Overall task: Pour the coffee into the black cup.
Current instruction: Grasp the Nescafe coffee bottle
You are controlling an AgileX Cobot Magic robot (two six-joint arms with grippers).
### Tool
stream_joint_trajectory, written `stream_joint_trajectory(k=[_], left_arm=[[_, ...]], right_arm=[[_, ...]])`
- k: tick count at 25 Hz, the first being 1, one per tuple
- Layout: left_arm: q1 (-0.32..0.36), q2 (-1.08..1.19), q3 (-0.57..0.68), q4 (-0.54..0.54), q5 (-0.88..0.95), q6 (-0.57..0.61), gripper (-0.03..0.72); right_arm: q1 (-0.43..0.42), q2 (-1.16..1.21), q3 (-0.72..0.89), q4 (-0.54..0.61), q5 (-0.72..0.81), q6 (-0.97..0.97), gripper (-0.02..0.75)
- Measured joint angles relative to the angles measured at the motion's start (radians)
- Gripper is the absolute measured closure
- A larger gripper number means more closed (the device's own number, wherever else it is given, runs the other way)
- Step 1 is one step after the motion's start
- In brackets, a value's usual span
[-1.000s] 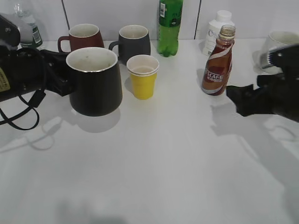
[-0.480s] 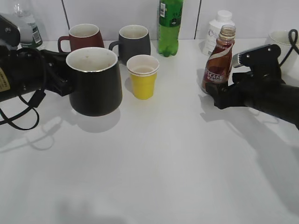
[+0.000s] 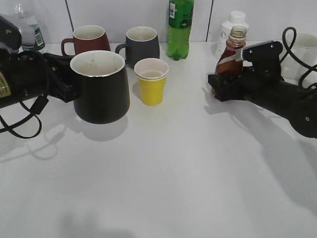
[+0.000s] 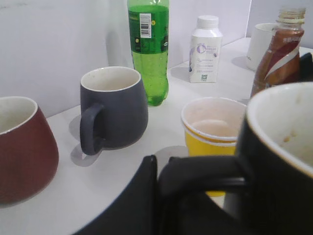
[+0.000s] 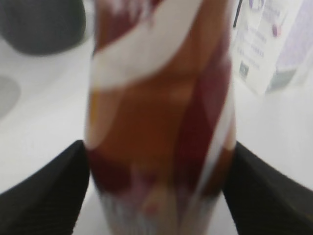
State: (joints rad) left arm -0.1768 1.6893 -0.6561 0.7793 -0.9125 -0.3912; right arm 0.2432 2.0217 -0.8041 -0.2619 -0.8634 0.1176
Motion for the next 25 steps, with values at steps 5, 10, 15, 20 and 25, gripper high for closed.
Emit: stream_joint_trajectory(k=[5,10,15,20,25], left_arm=[[0.0,0.0,0.0,0.001,0.0,-0.003,0.655],[0.0,0.0,0.0,0.002,0.0,-0.003,0.655],[0.0,0.0,0.0,0.002,0.0,-0.003,0.655],[0.0,0.0,0.0,0.004,0.0,-0.003,0.655],[0.0,0.0,0.0,0.024,0.0,-0.003,0.655]], right_arm=[[0.0,0.035,-0.033,0.002,-0.035,0.003,0.133],[0.0,0.048,-0.035,0.002,-0.037,0.003,0.197],[0.0,0.048,-0.035,0.002,-0.037,0.003,0.202],[0.0,0.048,-0.035,0.002,-0.039,0.003,0.203],[0.0,0.048,-0.035,0.002,-0.039,0.004,0.203]])
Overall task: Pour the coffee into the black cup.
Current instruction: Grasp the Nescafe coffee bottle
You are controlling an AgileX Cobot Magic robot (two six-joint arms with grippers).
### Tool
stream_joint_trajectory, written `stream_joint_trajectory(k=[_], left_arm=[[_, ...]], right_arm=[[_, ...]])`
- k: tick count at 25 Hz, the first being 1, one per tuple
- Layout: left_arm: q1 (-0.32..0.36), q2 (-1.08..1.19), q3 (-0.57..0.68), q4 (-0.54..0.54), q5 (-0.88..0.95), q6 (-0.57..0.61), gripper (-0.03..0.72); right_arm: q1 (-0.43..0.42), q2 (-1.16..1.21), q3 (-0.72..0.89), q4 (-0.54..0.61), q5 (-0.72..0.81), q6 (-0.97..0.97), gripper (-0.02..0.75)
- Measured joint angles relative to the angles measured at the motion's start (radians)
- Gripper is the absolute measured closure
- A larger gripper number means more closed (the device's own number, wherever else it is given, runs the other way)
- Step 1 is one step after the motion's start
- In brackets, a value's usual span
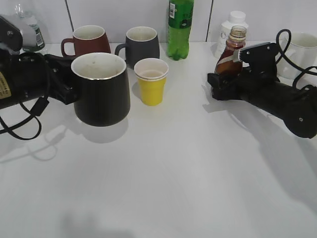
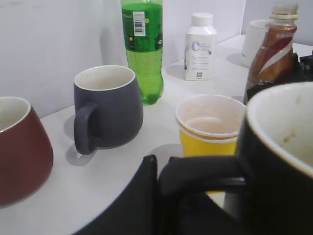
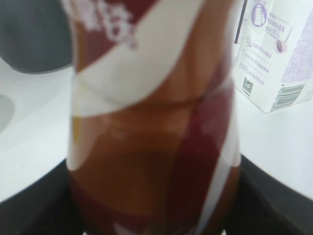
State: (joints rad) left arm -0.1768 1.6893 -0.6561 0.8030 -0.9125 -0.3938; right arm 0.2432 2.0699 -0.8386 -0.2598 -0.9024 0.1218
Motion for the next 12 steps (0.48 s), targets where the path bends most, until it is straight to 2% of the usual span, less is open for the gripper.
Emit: stream_joint_trajectory(k=[8,12], left_arm=[[0.0,0.0,0.0,0.012,-0.018,0.0,0.655],[-0.001,0.0,0.0,0.02,-0.046,0.0,0.655]], right_arm=[[0.0,-0.006,0.0,-0.015,-0.002,0.001,0.203],[0.0,-0.073,0.0,-0.103,0.002,0.002,0.203]])
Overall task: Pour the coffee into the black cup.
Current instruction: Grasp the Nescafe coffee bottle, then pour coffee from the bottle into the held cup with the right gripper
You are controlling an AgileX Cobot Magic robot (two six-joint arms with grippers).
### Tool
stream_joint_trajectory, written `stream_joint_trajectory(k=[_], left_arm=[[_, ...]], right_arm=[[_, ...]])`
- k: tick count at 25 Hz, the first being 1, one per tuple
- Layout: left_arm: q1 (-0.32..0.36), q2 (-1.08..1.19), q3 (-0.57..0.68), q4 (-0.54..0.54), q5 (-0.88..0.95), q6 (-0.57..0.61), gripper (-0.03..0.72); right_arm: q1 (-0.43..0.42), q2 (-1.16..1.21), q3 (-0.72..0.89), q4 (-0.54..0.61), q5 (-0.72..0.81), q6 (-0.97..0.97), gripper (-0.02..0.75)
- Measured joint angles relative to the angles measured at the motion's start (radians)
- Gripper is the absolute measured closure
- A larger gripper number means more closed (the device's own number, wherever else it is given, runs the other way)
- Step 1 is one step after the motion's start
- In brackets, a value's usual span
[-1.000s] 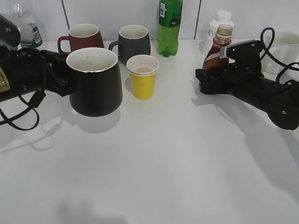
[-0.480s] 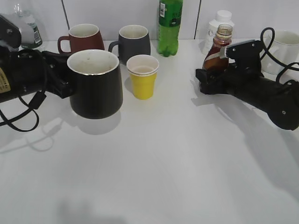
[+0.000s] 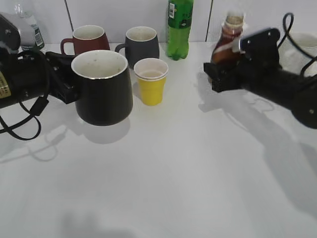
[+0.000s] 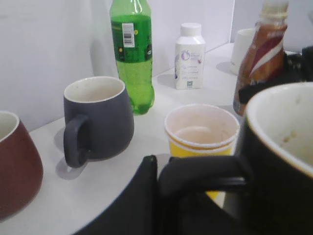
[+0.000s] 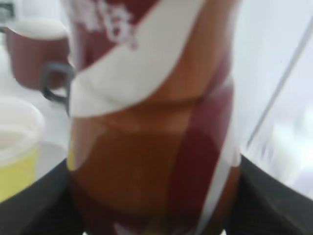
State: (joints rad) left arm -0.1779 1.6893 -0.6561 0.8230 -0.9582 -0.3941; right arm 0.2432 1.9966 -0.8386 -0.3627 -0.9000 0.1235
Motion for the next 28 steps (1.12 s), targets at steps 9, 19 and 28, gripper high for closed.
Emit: stream_joint_trajectory(k=[9,19,28], left_arm=[[-0.125,0.005,-0.051,-0.001,0.0,-0.011,0.655],[-0.254,0.069,-0.237,-0.002,0.042,-0.103,0.655],[-0.346,0.107,-0.275,-0.002,0.068,-0.108,0.655]], right_arm=[[0.0,-0.241,0.0,-0.22,0.084,0.0,0.203],[0.0,-0.424,0.001,-0.402,0.085,-0.114,0.203],[0.0,-0.46,0.001,-0.415,0.151,-0.382,0.203]])
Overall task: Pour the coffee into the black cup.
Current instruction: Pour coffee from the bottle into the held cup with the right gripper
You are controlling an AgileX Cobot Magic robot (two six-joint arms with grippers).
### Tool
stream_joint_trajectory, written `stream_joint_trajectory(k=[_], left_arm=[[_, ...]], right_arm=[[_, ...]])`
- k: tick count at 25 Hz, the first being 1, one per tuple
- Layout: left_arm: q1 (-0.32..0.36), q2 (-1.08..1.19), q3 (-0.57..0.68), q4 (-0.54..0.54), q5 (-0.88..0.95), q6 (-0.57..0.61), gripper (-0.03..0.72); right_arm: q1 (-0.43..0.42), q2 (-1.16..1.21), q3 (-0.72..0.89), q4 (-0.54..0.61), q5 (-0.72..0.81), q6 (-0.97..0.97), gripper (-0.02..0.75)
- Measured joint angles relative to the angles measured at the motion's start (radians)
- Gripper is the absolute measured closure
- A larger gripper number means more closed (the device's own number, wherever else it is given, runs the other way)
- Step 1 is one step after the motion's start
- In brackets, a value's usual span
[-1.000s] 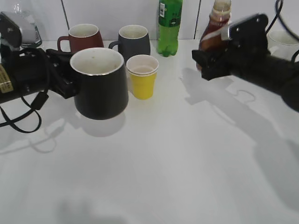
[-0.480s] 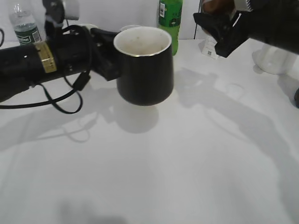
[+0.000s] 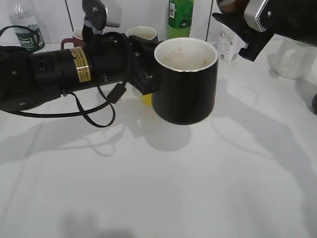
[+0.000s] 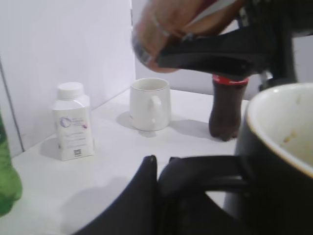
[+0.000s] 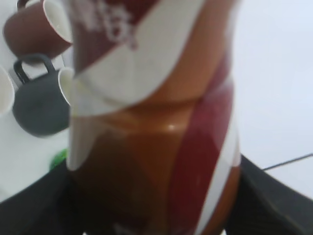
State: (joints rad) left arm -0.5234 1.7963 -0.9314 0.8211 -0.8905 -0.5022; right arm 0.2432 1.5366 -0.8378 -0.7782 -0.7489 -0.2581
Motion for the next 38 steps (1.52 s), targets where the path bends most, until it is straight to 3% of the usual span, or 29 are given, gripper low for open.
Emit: stream_joint_trajectory(k=[13,38], left_arm=[[-0.021,0.001,-0.007,-0.014,0.05,0.0,0.655],[-0.052,0.001,-0.055,0.037,0.077,-0.022,0.655]], right_arm=[[0.0,0.0,0.0,0.0,0.01,-0.32,0.204],[0.0,0.0,0.0,-0.001,0.012,-0.571,0.204]])
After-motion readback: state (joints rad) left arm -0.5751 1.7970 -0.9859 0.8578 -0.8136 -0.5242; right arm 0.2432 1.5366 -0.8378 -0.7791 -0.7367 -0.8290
